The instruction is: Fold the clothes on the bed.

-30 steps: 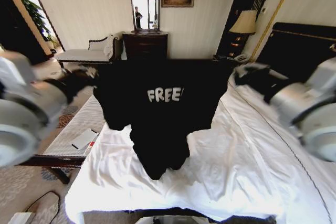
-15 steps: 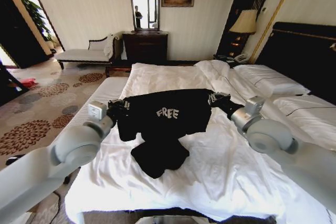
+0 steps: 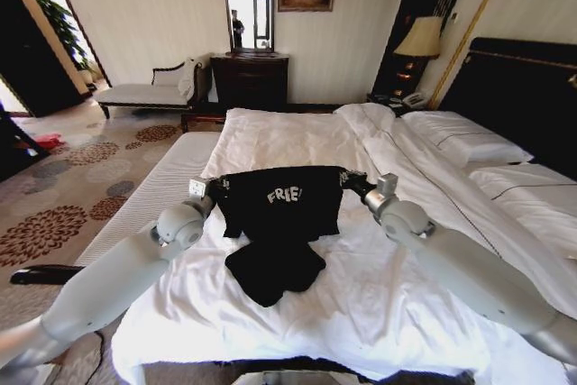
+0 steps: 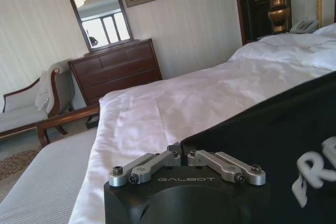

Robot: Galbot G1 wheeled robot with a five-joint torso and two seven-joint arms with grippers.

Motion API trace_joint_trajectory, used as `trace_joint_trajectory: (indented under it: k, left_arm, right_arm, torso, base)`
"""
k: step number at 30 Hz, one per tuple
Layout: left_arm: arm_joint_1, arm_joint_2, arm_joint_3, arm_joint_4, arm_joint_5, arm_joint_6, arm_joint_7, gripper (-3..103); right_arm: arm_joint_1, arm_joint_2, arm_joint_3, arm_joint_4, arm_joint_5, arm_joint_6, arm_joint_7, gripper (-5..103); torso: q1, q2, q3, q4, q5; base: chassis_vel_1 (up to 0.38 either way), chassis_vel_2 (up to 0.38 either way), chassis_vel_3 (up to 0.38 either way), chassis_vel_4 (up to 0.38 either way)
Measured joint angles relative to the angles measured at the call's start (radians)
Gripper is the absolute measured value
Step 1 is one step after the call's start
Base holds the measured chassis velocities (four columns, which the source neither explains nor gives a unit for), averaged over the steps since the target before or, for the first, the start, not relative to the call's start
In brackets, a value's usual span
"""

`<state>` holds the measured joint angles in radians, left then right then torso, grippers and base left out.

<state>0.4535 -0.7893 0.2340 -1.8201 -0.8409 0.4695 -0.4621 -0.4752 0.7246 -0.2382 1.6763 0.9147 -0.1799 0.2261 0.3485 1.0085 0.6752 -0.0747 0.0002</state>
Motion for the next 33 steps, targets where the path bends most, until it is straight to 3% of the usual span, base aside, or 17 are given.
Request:
trace_joint_trajectory:
  k: [2, 5, 9, 11, 13, 16, 21, 26, 33]
  left_arm:
    - [-0.029, -0.026, 0.021, 0.039, 0.004, -0.009, 0.005, 0]
    - [-0.116, -0.11, 0.079, 0.188, 0.035, -0.05, 0.034, 0]
    - [-0.166, -0.166, 0.114, 0.31, 0.061, -0.086, 0.069, 0]
    - [-0.202, -0.216, 0.139, 0.424, 0.071, -0.113, 0.095, 0]
    - [-0.209, -0.228, 0.145, 0.453, 0.072, -0.118, 0.1, 0]
    - [-0.237, -0.294, 0.165, 0.602, 0.086, -0.142, 0.124, 0]
    - [-0.255, -0.361, 0.166, 0.724, 0.116, -0.165, 0.14, 0]
    - [-0.296, -0.491, 0.131, 0.929, 0.193, -0.204, 0.164, 0]
    - [-0.323, -0.621, 0.093, 1.066, 0.271, -0.224, 0.183, 0]
  right_arm:
    - [0.018, 0.026, -0.019, -0.039, -0.004, 0.006, -0.003, 0]
    - [0.082, 0.105, -0.068, -0.176, -0.012, 0.027, -0.016, 0]
    - [0.151, 0.16, -0.109, -0.305, -0.033, 0.058, -0.042, 0]
    - [0.204, 0.204, -0.14, -0.418, -0.048, 0.084, -0.069, 0]
    - [0.213, 0.214, -0.146, -0.443, -0.05, 0.09, -0.075, 0]
    - [0.256, 0.27, -0.173, -0.586, -0.06, 0.116, -0.099, 0]
    - [0.29, 0.333, -0.193, -0.722, -0.083, 0.153, -0.133, 0]
    - [0.33, 0.446, -0.192, -0.895, -0.138, 0.215, -0.176, 0]
    - [0.35, 0.54, -0.173, -1.016, -0.181, 0.238, -0.187, 0]
  torso:
    - [0.0, 0.0, 0.0, -0.0004, 0.0001]
    - [0.0, 0.0, 0.0, -0.0013, 0.0002]
    - [0.0, 0.0, 0.0, -0.0007, -0.0001]
    - [0.0, 0.0, 0.0, -0.0003, -0.0004]
    - [0.0, 0.0, 0.0, -0.0002, -0.0003]
    - [0.0, 0.0, 0.0, -0.0006, -0.0002]
    - [0.0, 0.0, 0.0, -0.0008, 0.0]
    - [0.0, 0.0, 0.0, -0.0002, 0.0]
    - [0.0, 0.0, 0.0, -0.0005, -0.0001]
  base:
    - [0.0, 0.0, 0.0, 0.0]
    - [0.0, 0.0, 0.0, 0.0]
    - [0.0, 0.0, 0.0, 0.0]
    - [0.0, 0.0, 0.0, 0.0]
    - [0.0, 0.0, 0.0, 0.0]
    - [0.0, 0.0, 0.0, 0.0]
    - [0.0, 0.0, 0.0, 0.0]
    - [0.0, 0.0, 0.0, 0.0]
    - [0.0, 0.0, 0.0, 0.0]
